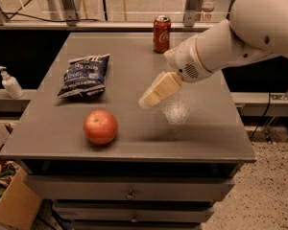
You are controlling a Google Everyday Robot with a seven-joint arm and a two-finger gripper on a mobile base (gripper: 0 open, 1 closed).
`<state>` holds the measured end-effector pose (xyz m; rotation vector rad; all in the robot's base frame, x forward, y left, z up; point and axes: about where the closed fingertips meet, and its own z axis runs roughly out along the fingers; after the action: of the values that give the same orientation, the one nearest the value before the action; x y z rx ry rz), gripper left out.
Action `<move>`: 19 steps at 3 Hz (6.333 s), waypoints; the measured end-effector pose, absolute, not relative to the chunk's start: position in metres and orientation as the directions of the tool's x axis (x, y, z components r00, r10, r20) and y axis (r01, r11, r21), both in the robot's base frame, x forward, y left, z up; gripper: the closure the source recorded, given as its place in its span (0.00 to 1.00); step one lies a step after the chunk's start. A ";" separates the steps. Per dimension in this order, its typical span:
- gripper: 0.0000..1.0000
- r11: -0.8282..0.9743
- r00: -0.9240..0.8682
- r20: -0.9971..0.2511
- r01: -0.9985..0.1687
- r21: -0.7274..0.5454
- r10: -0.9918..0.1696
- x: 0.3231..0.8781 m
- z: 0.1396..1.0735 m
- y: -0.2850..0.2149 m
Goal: Move blue chip bag near coke can
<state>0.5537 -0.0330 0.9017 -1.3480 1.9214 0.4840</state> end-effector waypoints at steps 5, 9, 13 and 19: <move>0.00 0.405 -0.016 -0.888 -0.894 -0.194 -0.459 0.628 0.869 0.034; 0.17 0.299 0.046 -0.944 -0.943 -0.149 -0.326 0.609 0.861 0.131; 1.00 0.323 0.050 -0.931 -0.930 -0.175 -0.361 0.612 0.860 0.135; 1.00 0.588 -0.107 -0.856 -0.769 -0.252 -0.506 0.703 0.858 -0.083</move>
Offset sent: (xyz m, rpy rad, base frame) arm 0.0090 0.0009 -0.0149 0.0934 -0.1559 -0.0044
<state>0.7025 -0.0828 0.8578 -1.0487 1.7661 0.3121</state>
